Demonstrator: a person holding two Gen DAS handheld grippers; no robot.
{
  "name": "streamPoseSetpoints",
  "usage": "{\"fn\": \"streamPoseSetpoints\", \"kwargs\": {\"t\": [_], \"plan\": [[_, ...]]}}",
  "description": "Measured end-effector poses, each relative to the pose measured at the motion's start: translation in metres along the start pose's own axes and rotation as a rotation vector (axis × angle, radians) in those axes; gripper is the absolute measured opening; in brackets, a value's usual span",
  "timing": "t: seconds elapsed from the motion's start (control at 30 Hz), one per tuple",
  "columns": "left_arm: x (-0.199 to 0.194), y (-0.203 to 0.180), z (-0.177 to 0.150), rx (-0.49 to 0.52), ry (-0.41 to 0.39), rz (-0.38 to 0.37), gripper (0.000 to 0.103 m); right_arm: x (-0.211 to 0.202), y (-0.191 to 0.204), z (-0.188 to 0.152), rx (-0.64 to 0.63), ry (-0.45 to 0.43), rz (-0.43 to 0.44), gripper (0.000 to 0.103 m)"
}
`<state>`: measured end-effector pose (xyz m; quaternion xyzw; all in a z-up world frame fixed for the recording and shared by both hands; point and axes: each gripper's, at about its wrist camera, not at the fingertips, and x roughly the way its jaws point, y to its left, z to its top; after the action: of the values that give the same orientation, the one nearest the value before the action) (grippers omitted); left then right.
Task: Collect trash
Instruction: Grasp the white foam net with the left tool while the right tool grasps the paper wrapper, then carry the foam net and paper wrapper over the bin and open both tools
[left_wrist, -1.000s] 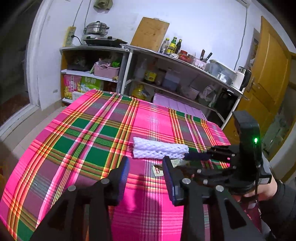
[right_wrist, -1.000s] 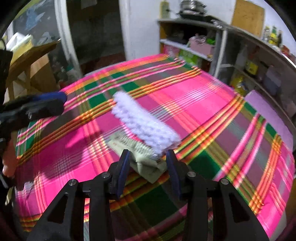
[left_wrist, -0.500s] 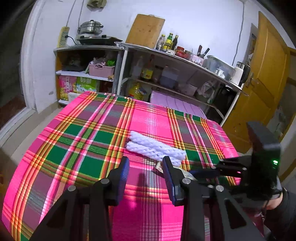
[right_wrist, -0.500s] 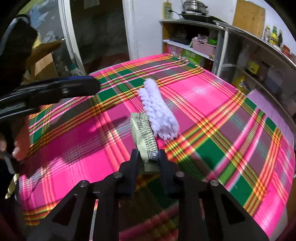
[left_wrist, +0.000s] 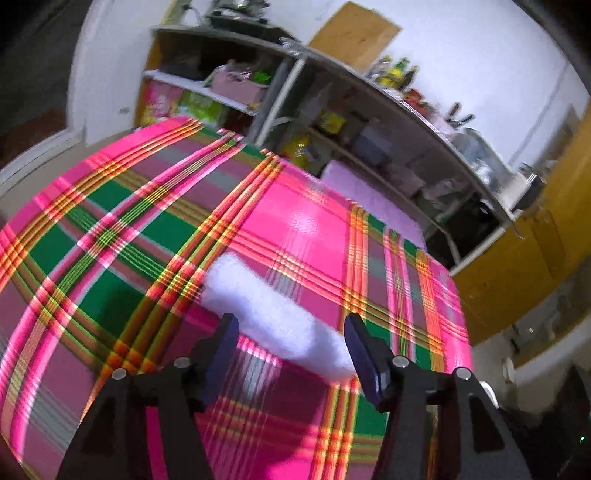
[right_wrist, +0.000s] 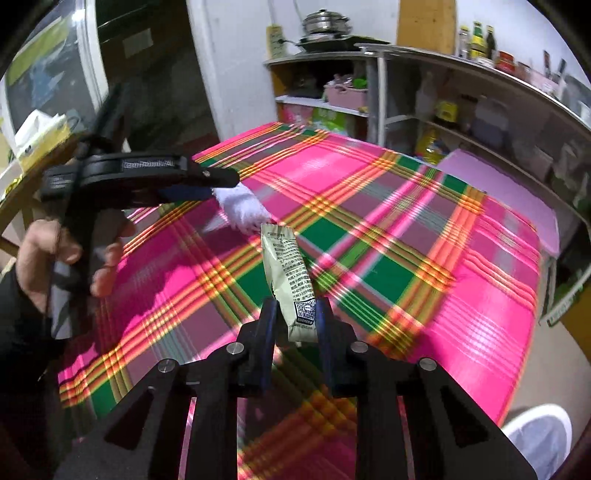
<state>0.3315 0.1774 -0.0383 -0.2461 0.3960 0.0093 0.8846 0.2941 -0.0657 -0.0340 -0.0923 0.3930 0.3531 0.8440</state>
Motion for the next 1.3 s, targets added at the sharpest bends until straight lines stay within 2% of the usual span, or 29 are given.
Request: {"fn": "streamPoseSetpoints", "kwargs": {"t": [0.13, 0.27, 0.33, 0.37, 0.4, 0.43, 0.47, 0.67, 0.93, 1.3], "plan": [[0.020, -0.006, -0.002, 0.017, 0.020, 0.082, 0.059, -0.011, -0.015, -0.011, 0.028, -0.007, -0.011, 0.022], [0.027, -0.017, -0.003, 0.048, 0.002, 0.133, 0.058, -0.022, -0.027, -0.022, 0.059, -0.019, -0.023, 0.022], [0.031, -0.022, -0.003, 0.076, -0.001, 0.137, 0.043, -0.027, -0.029, -0.025, 0.071, -0.027, -0.027, 0.022], [0.032, -0.025, -0.003, 0.086, -0.001, 0.134, 0.039, -0.030, -0.031, -0.026, 0.078, -0.032, -0.029, 0.022], [0.031, -0.028, -0.003, 0.097, -0.002, 0.129, 0.028, -0.032, -0.034, -0.027, 0.084, -0.037, -0.033, 0.022], [0.030, -0.034, -0.004, 0.121, -0.005, 0.126, 0.023, -0.036, -0.036, -0.029, 0.092, -0.042, -0.038, 0.022], [0.028, -0.038, -0.005, 0.135, -0.009, 0.124, 0.021, -0.039, -0.037, -0.030, 0.097, -0.046, -0.042, 0.022], [-0.002, -0.064, -0.024, 0.228, -0.040, 0.020, 0.019, -0.065, -0.038, -0.042, 0.131, -0.085, -0.080, 0.022], [-0.060, -0.111, -0.068, 0.372, -0.083, -0.106, 0.019, -0.112, -0.041, -0.069, 0.208, -0.136, -0.157, 0.022], [-0.106, -0.180, -0.138, 0.513, -0.050, -0.287, 0.019, -0.170, -0.042, -0.110, 0.287, -0.188, -0.253, 0.022]]}}
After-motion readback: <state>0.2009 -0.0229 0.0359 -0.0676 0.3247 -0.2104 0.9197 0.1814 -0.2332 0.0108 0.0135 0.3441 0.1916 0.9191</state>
